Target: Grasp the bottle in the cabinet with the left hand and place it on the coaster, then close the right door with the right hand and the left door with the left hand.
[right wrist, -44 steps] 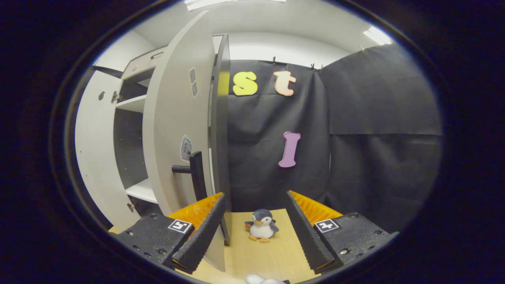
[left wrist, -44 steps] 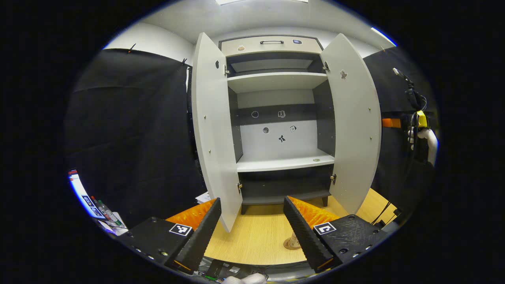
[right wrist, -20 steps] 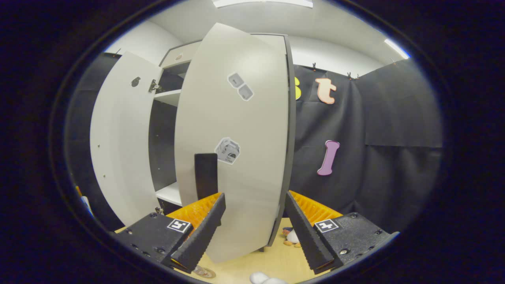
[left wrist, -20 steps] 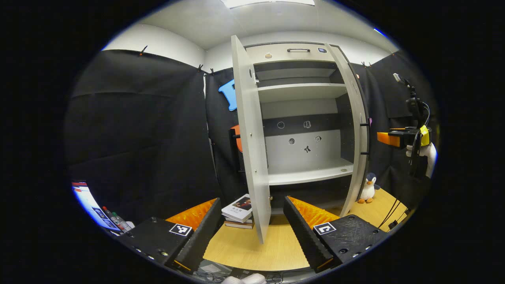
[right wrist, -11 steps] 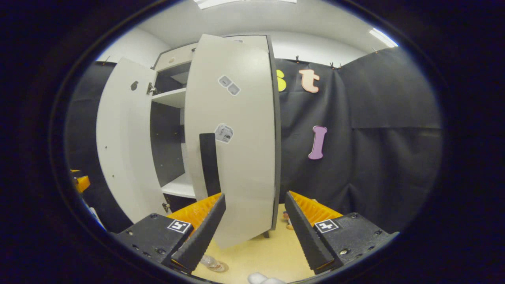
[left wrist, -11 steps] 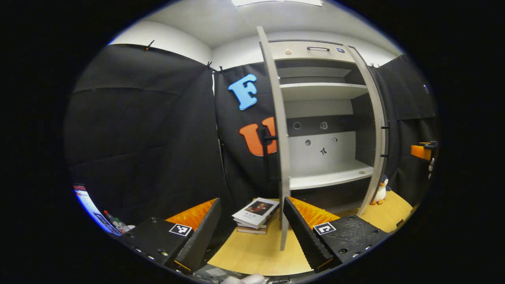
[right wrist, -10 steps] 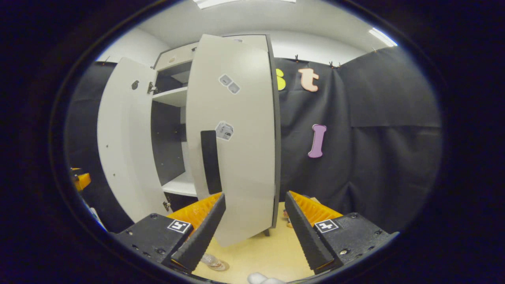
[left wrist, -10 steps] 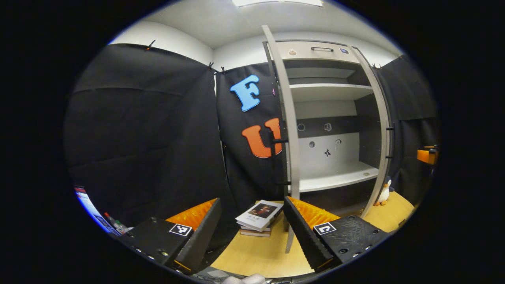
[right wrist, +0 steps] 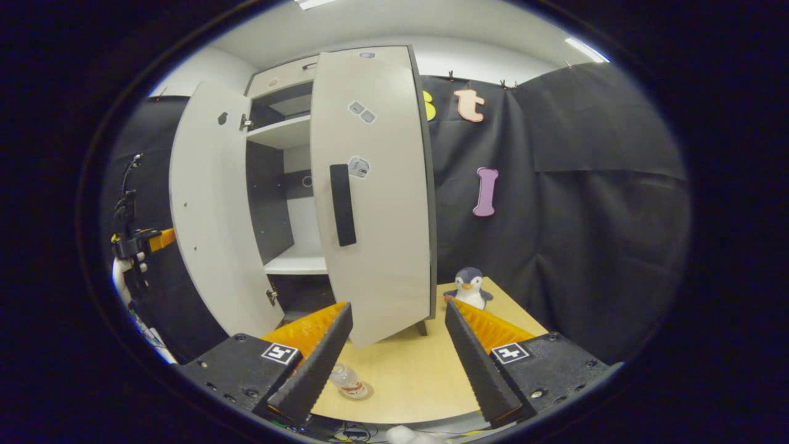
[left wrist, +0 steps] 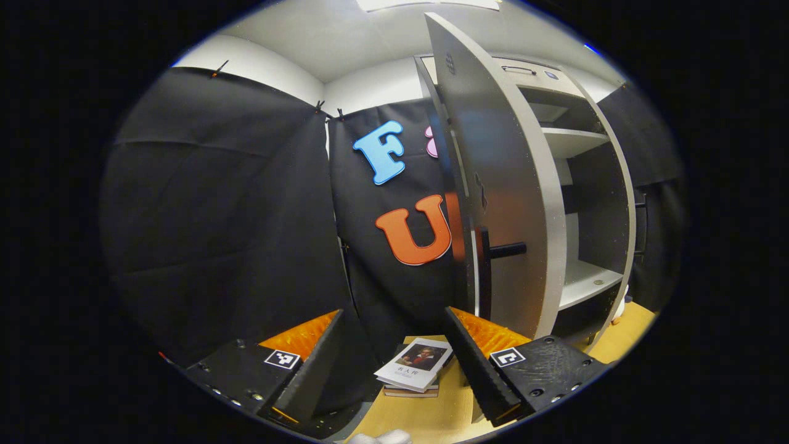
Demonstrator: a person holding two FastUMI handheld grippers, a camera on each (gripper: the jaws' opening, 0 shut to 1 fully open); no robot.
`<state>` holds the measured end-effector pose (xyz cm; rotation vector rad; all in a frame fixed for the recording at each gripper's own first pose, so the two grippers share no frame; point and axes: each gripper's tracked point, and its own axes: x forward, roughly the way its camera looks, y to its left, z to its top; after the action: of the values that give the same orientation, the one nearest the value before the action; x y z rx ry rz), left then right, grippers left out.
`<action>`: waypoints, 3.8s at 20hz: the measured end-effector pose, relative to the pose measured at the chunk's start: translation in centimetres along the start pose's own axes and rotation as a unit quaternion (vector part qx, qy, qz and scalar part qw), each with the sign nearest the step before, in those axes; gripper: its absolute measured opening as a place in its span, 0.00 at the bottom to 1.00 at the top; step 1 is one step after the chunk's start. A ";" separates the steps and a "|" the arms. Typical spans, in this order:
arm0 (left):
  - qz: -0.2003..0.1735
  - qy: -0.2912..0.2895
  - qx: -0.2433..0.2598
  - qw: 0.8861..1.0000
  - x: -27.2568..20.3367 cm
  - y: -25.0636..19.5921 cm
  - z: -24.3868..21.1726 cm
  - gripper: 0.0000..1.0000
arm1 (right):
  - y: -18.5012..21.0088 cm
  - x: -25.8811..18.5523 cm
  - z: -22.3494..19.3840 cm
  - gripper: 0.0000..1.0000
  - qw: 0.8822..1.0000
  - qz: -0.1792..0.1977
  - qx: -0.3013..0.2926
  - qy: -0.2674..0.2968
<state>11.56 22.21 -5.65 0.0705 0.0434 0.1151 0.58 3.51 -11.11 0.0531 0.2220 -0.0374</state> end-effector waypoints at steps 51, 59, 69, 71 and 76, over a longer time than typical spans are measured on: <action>-0.026 -0.018 0.018 0.999 0.1 -17.9 3.8 0.95 | -10.1 0.4 3.9 0.99 1.000 0.013 0.000 -0.015; -0.030 -0.019 0.000 0.999 -4.7 -16.9 4.7 0.96 | -8.5 0.4 5.7 0.97 0.999 0.023 -0.002 -0.037; -0.061 -0.036 -0.010 0.997 -14.2 -18.4 5.9 0.95 | -5.1 -0.6 8.9 0.96 0.996 0.048 -0.007 -0.078; -0.068 -0.041 -0.003 0.997 -15.9 -18.9 5.8 0.96 | -4.5 -0.9 8.9 0.96 0.995 0.054 -0.008 -0.081; -0.057 -0.014 -0.017 0.998 -18.9 -18.8 3.6 0.96 | -3.2 -1.6 8.6 0.94 0.994 0.063 -0.008 -0.085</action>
<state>-4.88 1.12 -2.73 0.0365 0.0170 0.0005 0.79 -0.11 -2.59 0.0480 0.0493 0.0864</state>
